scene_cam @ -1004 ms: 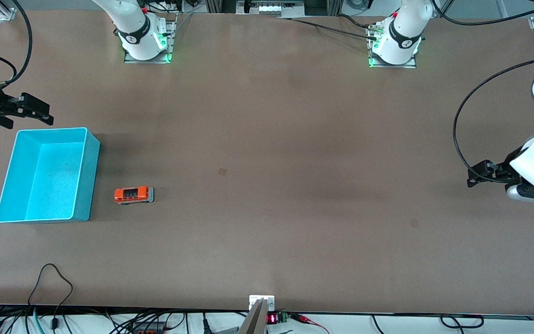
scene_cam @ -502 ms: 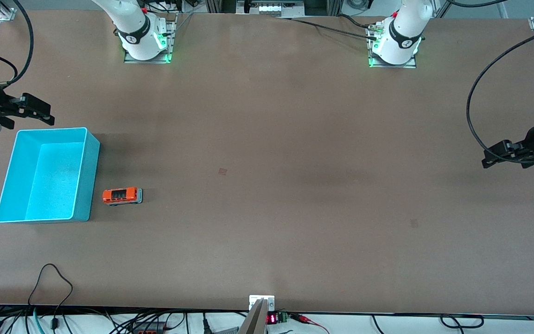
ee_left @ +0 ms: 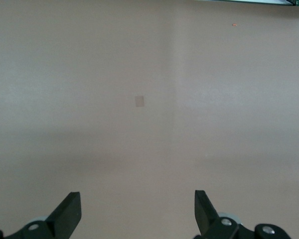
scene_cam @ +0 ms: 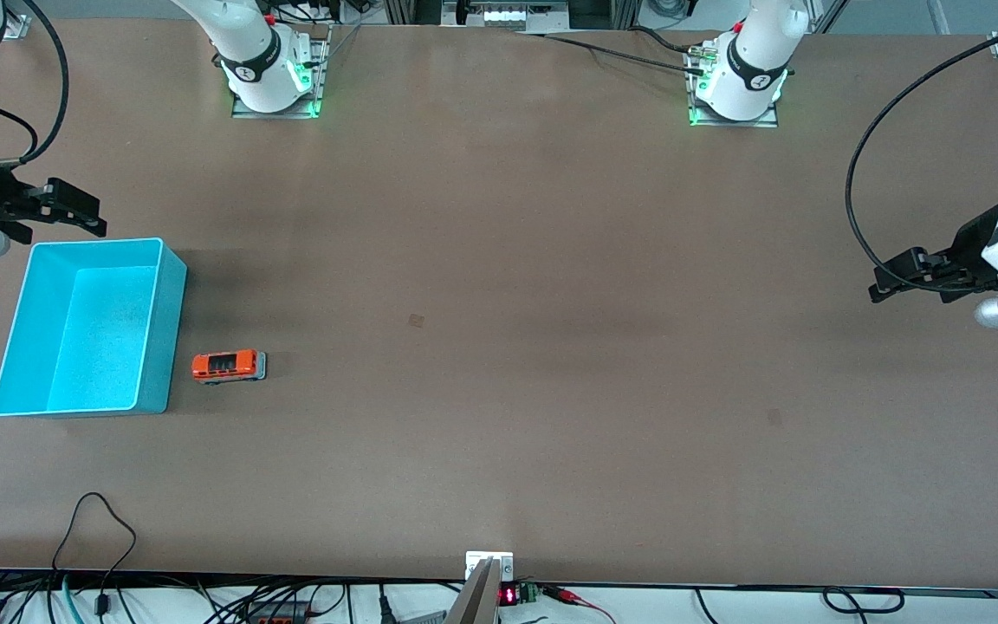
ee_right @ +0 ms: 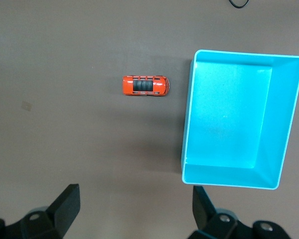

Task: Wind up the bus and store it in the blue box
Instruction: 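Reach the right gripper down to the bus beside the box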

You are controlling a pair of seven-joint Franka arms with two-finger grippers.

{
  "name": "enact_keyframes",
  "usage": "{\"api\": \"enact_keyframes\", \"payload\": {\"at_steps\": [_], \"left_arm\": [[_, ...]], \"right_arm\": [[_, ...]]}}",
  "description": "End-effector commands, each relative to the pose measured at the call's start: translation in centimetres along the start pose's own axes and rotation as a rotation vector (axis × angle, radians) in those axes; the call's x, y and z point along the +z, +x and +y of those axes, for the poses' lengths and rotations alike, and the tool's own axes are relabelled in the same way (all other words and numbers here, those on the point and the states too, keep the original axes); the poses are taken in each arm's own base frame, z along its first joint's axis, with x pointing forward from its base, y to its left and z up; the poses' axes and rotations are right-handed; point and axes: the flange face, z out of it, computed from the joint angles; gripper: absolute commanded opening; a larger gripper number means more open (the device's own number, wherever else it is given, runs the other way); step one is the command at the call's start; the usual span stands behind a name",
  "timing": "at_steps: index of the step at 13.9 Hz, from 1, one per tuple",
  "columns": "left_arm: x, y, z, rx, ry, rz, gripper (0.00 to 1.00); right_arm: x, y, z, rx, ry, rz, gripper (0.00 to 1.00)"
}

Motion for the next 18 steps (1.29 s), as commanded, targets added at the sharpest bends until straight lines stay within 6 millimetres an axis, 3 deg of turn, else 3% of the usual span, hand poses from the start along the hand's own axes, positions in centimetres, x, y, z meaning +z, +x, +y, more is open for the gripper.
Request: {"api": "enact_keyframes", "payload": {"at_steps": [1,5,9,11,13,18], "left_arm": [[-0.5,0.1,-0.6,-0.009,-0.007,0.021,1.00],[-2.0,-1.6,-0.6,-0.003,-0.006,0.032,1.00],[-1.0,-3.7,-1.0,-0.018,0.033,-0.022,1.00],[-1.4,-3.7,-1.0,-0.041,0.033,-0.019,1.00],[-1.5,-3.5,-0.2,-0.055,0.038,-0.025,1.00],[-3.4,-3.8,-1.2,0.014,0.034,-0.036,1.00]], "right_arm": [[2.4,1.3,-0.7,-0.023,0.019,-0.049,1.00],[6.4,3.1,-2.9,-0.066,0.004,-0.118,1.00],[10.4,4.8,-2.3,-0.078,0.005,-0.150,1.00],[12.8,6.1,-2.3,-0.196,0.018,-0.149,1.00],[13.7,6.6,-1.8,-0.292,0.010,-0.139,1.00],[18.1,8.2,0.1,-0.664,0.026,-0.128,1.00]]}}
